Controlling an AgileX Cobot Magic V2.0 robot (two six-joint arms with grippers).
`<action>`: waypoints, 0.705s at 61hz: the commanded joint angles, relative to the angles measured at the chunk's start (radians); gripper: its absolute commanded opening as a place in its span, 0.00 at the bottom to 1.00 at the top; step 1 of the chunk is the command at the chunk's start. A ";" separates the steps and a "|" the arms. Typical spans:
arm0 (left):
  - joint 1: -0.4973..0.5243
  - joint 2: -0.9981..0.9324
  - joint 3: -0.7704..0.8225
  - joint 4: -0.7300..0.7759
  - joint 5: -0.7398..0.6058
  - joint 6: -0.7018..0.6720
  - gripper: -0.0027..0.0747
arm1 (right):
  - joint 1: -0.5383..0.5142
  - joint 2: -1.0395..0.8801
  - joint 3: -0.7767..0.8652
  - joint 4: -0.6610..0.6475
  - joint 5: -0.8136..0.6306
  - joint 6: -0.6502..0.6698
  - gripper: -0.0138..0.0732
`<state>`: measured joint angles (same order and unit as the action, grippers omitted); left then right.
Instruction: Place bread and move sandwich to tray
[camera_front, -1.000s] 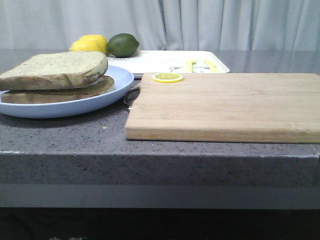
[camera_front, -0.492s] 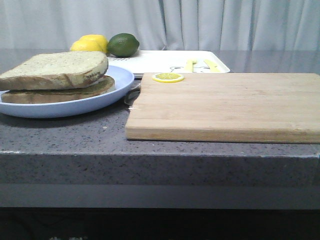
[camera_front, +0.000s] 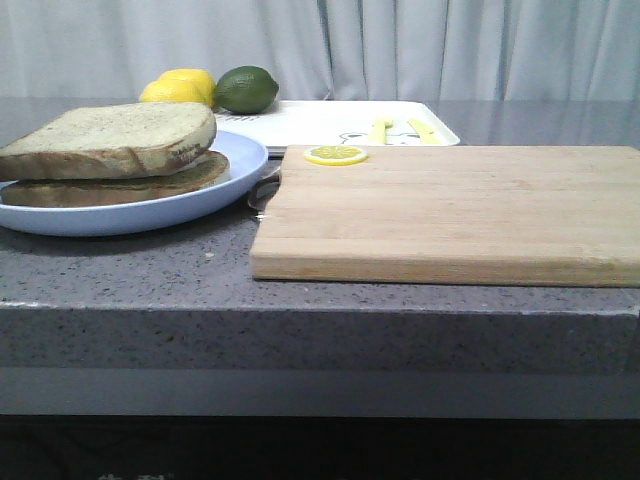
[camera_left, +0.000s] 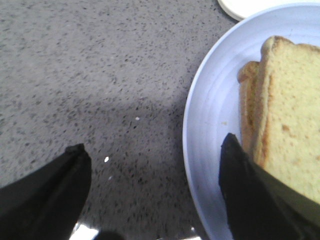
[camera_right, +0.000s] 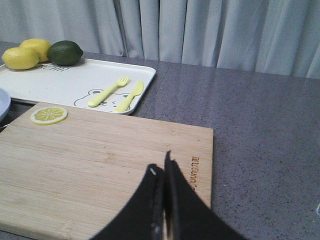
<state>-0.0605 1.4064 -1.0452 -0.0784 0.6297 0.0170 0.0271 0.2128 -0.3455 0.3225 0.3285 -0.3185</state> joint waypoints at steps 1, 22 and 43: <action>-0.019 0.014 -0.058 -0.008 -0.035 0.002 0.70 | -0.005 0.007 -0.025 0.010 -0.077 -0.010 0.07; -0.024 0.106 -0.082 -0.012 -0.047 0.002 0.70 | -0.005 0.007 -0.025 0.010 -0.077 -0.010 0.07; -0.024 0.125 -0.082 -0.022 -0.038 0.002 0.56 | -0.005 0.007 -0.025 0.010 -0.077 -0.010 0.07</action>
<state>-0.0788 1.5646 -1.0922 -0.0869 0.6319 0.0188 0.0271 0.2128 -0.3455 0.3225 0.3285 -0.3185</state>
